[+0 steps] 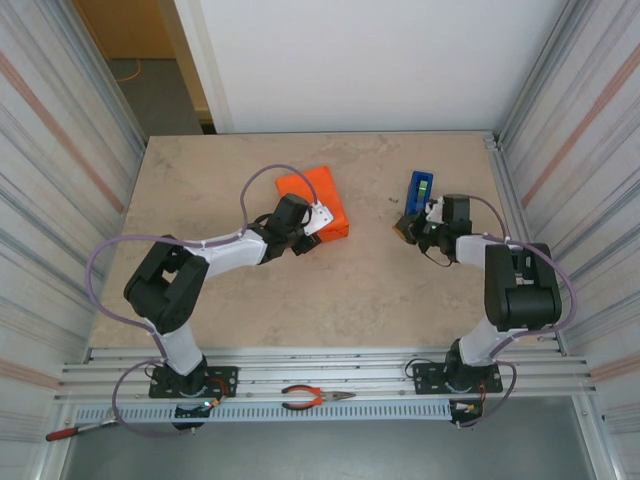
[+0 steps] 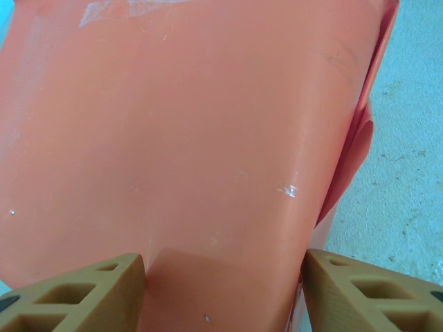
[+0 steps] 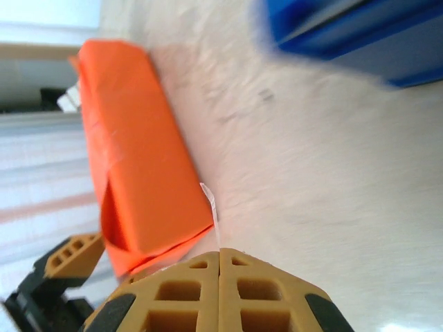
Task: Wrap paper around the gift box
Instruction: Tear off the tape with the cutter, then wrap the gift box with the wrapping paper.
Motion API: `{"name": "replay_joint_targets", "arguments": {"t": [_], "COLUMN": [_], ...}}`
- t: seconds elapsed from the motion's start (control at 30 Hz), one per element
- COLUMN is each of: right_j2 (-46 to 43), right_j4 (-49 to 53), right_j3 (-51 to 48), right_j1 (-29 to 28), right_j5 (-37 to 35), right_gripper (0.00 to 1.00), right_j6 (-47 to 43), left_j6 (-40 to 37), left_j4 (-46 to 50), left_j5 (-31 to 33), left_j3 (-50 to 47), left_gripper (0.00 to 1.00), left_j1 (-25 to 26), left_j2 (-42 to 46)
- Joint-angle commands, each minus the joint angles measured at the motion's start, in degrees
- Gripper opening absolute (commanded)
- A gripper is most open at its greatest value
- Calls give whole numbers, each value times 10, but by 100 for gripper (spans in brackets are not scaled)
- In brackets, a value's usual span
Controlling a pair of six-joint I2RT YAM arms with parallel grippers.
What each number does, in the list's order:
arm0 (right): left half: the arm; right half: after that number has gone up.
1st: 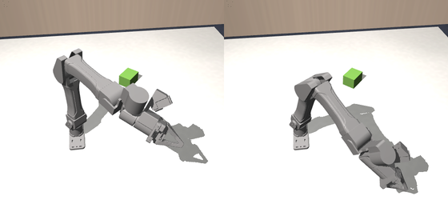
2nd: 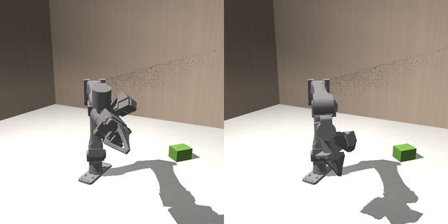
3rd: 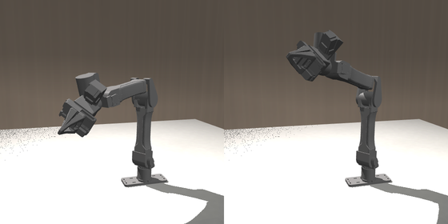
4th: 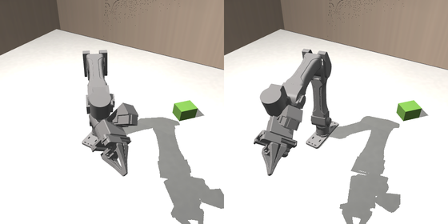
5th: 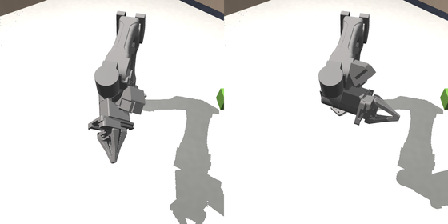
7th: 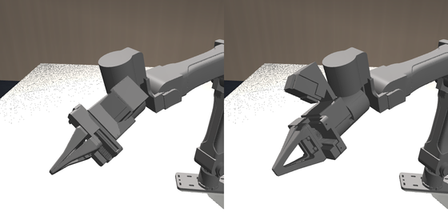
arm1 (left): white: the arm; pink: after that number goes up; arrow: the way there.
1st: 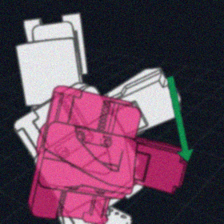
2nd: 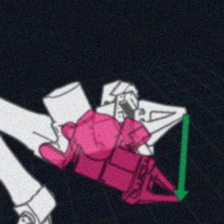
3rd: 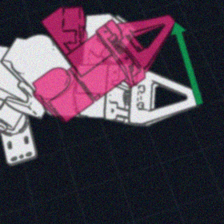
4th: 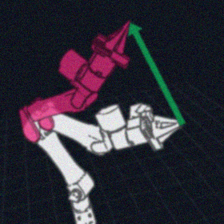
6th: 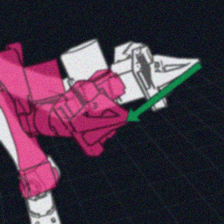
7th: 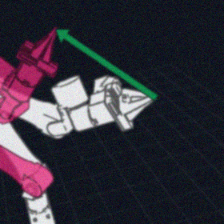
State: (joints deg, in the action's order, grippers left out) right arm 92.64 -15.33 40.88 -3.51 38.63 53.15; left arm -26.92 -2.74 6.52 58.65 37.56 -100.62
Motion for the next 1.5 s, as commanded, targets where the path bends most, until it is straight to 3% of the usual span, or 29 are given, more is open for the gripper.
{"name": "replay_joint_targets", "arguments": {"t": [0.0, 0.2, 0.47, 0.87, 1.47], "right_j2": [-21, -18, -1, 69, 106], "right_j4": [5, -72, -154, -270, -300], "right_j3": [10, -2, -14, -16, 3], "right_j1": [-41, -128, -199, -240, -251], "right_j5": [-9, -19, -35, -53, -69], "right_gripper": [0, 0, 0, 0, 0], "right_j6": [-23, -41, -65, -21, -2], "left_j6": [11, 11, 10, 12, 13], "left_j4": [22, 22, 21, 20, 23], "left_j5": [-7, -8, -8, -11, -12], "left_j3": [7, 5, 5, 1, 3], "left_gripper": [61, 61, 61, 61, 61], "left_j1": [-4, -4, -4, -4, -3], "left_j2": [-6, -4, -4, -1, -2]}}
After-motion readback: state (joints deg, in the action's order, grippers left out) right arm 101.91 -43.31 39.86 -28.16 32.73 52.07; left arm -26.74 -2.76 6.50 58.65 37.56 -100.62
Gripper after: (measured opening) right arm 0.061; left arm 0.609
